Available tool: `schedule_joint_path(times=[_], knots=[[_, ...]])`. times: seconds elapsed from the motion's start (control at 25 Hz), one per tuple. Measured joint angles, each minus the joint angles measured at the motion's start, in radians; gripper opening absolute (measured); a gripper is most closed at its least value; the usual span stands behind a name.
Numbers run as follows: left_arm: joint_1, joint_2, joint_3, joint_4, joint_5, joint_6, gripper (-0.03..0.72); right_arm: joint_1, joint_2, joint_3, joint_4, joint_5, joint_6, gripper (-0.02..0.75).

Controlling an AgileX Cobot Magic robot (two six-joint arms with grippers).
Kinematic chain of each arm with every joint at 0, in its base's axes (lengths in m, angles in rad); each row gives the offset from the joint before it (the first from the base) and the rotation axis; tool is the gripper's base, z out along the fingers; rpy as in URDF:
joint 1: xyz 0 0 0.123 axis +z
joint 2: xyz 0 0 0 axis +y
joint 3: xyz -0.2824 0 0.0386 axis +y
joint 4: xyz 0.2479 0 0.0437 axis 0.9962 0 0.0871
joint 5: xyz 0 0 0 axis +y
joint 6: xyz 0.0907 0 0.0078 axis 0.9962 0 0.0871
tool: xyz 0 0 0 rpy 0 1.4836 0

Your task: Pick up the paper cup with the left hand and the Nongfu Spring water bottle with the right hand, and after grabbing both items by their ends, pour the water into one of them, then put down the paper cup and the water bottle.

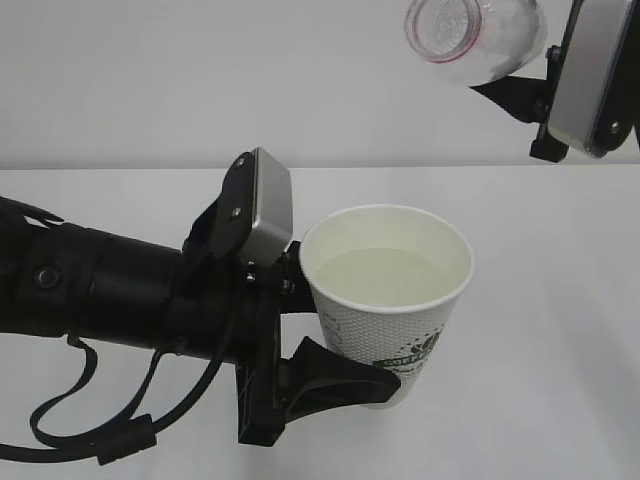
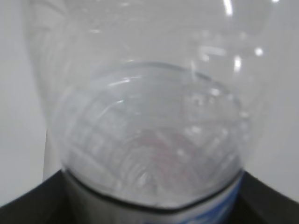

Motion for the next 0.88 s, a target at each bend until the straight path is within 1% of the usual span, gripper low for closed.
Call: schedule_joint_path(times=[0.28, 0.56, 0.88], knots=[[0.000, 0.000, 0.000, 0.000, -0.007, 0.000, 0.531, 0.000, 0.000, 0.000, 0.073, 0.000, 0.124, 0.485], [0.000, 0.000, 0.000, 0.000, -0.026, 0.000, 0.531, 0.000, 0.000, 0.000, 0.092, -0.004, 0.196, 0.485], [0.000, 0.000, 0.000, 0.000, -0.028, 0.000, 0.531, 0.000, 0.000, 0.000, 0.145, -0.009, 0.290, 0.485]])
